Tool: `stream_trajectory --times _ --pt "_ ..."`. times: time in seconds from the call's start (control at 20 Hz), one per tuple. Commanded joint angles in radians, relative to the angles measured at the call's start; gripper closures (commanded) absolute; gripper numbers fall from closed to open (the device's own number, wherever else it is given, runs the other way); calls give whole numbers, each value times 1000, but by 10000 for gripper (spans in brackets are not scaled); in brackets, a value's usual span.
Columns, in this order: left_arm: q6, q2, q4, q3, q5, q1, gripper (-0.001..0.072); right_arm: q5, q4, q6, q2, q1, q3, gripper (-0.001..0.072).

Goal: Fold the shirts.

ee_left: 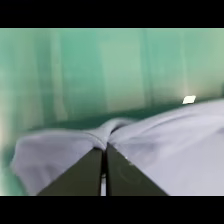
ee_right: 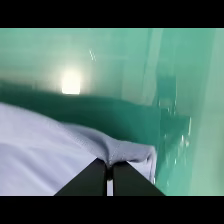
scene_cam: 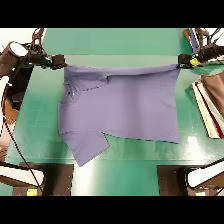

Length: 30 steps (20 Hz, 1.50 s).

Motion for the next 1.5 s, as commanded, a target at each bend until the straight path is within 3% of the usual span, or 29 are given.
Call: stream_trajectory --times 0.0,0.15,0.4,0.45,0.5,0.55,0.75,1.0,1.25,1.45 --pt "-3 -8 95 8 -171 -1 685 37 -7 0 24 1 -69 694" --pt "-37 -6 169 -40 -251 -1 686 6 -7 0 77 1 -246 694" --pt "-62 -6 163 -202 -228 -2 681 -71 4 0 144 11 -470 692" --pt "-74 -6 164 -220 -227 -2 606 -82 11 0 154 17 -492 661" --pt "-75 -6 164 -226 -230 -2 376 -88 37 0 161 17 -502 440" --pt "-82 0 164 -226 -242 -2 353 -86 58 0 166 16 -500 322" --pt "-85 154 215 -259 -336 -2 353 -20 63 0 263 -5 -504 323" --pt "-160 514 256 -645 -414 -2 324 -62 64 0 484 -55 -642 323" --pt "-236 777 151 -1015 -414 -2 324 -138 81 0 616 -89 -769 323" --pt "-235 801 76 -1145 -336 -2 325 -137 82 0 630 -85 -781 323"
